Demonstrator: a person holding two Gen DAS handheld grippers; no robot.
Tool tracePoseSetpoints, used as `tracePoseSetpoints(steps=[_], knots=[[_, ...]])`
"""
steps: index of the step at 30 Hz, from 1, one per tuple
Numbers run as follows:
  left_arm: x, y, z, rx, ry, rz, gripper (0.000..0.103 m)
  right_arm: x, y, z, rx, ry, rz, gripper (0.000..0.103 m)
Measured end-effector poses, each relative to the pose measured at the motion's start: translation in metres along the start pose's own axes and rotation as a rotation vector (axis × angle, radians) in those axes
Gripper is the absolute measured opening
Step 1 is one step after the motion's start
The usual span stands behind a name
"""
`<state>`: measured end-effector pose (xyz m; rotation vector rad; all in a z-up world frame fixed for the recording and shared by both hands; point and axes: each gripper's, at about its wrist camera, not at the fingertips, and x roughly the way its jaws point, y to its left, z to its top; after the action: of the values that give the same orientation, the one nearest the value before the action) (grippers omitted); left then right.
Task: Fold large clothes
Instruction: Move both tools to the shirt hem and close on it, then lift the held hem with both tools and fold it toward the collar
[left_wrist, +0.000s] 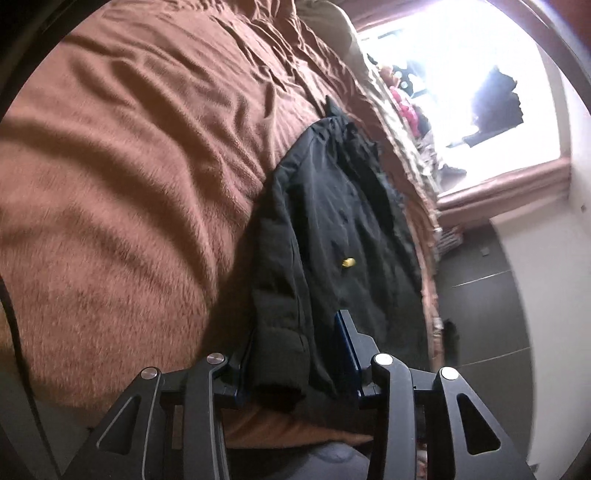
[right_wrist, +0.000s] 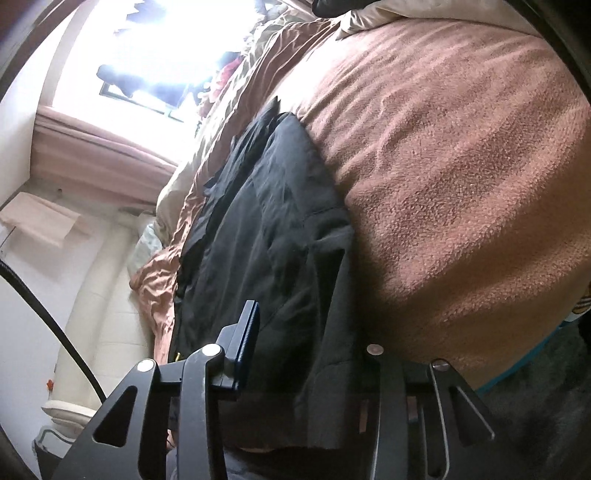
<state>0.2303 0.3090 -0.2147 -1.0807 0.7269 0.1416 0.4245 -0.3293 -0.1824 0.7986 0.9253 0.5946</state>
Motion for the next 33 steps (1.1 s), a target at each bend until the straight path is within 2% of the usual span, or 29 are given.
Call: tracePoseSetpoints(steps=[1, 3, 5, 6, 7, 11, 16, 24, 33], knots=[[0.002, -0.002, -0.001, 0.008, -0.004, 0.03, 0.039, 0.0, 0.0, 0.0, 0.002, -0.001, -0.004, 0.035], [0.007, -0.004, 0.0, 0.017, -0.012, 0.086, 0.026, 0.005, 0.003, 0.003, 0.008, -0.004, -0.012, 0.034], [0.009, -0.002, 0.001, 0.008, -0.018, 0.113, 0.011, 0.005, 0.006, 0.006, 0.007, -0.01, -0.037, 0.017], [0.01, -0.001, 0.002, 0.005, -0.024, 0.118, 0.009, 0.005, 0.008, 0.007, 0.006, -0.013, -0.051, 0.006], [0.008, -0.002, 0.002, 0.005, -0.037, 0.123, 0.006, 0.003, 0.01, 0.009, 0.005, -0.017, -0.056, 0.002], [-0.009, -0.011, 0.003, 0.01, -0.095, 0.121, 0.004, -0.018, 0.031, 0.013, -0.031, -0.061, -0.041, 0.0], [-0.031, -0.032, 0.002, 0.044, -0.16, 0.078, 0.003, -0.05, 0.06, 0.014, -0.067, -0.113, -0.002, 0.0], [-0.091, -0.059, 0.008, 0.032, -0.245, -0.032, 0.002, -0.115, 0.09, 0.001, -0.105, -0.162, 0.099, 0.0], [-0.17, -0.093, -0.005, 0.07, -0.347, -0.134, 0.002, -0.183, 0.121, -0.025, -0.176, -0.209, 0.183, 0.0]])
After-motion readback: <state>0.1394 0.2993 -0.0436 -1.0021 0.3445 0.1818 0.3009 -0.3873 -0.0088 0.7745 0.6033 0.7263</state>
